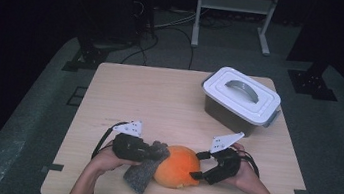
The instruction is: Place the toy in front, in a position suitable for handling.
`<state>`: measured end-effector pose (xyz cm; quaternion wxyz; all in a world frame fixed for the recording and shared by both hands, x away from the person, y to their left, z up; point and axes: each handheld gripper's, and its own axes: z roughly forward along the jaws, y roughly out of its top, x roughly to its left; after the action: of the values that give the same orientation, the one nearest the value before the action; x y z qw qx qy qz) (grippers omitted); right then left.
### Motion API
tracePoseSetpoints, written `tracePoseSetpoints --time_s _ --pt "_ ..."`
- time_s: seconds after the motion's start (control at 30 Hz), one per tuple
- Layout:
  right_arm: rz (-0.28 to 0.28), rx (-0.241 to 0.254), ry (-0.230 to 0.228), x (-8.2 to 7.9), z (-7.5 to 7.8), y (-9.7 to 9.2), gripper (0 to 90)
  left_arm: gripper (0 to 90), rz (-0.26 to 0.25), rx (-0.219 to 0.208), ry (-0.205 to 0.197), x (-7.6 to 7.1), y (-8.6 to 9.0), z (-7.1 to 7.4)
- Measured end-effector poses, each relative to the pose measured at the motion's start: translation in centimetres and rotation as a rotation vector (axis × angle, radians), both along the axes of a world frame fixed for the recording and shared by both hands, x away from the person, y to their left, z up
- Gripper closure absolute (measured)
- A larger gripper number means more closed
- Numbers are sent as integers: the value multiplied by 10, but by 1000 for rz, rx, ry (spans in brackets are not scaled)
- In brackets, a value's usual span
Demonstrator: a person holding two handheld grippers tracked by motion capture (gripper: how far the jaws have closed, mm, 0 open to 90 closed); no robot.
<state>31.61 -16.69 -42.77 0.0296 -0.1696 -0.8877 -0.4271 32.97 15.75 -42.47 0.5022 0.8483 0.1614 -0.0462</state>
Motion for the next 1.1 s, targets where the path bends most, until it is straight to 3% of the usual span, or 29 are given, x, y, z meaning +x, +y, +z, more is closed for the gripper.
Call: tracePoseSetpoints --time_s 0.13,0.3,0.47,0.67,0.77,0.8,0.93,1.1 --pt "-2 -6 17 0 -4 5 271 773 -5 -3 -2 -1 -2 1" --pt "4 -31 -28 -3 2 8 559 774 -15 -23 -11 -2 -5 4" --pt "-7 -24 -84 -3 12 5 637 774 -12 -44 -33 -3 -4 14" --pt "10 -39 -133 -5 17 10 633 774 -59 -69 -82 -7 -20 32" --pt "18 -45 -138 -6 16 13 614 774 -43 -2 -91 -6 -25 30" --pt "16 -44 -129 -6 15 13 592 775 -34 28 -85 -5 -26 25" --pt "3 -20 -53 -3 11 12 431 780 -29 34 -41 -3 -21 15" --pt "-18 -7 -14 1 9 8 300 780 -26 29 -22 -1 -15 12"
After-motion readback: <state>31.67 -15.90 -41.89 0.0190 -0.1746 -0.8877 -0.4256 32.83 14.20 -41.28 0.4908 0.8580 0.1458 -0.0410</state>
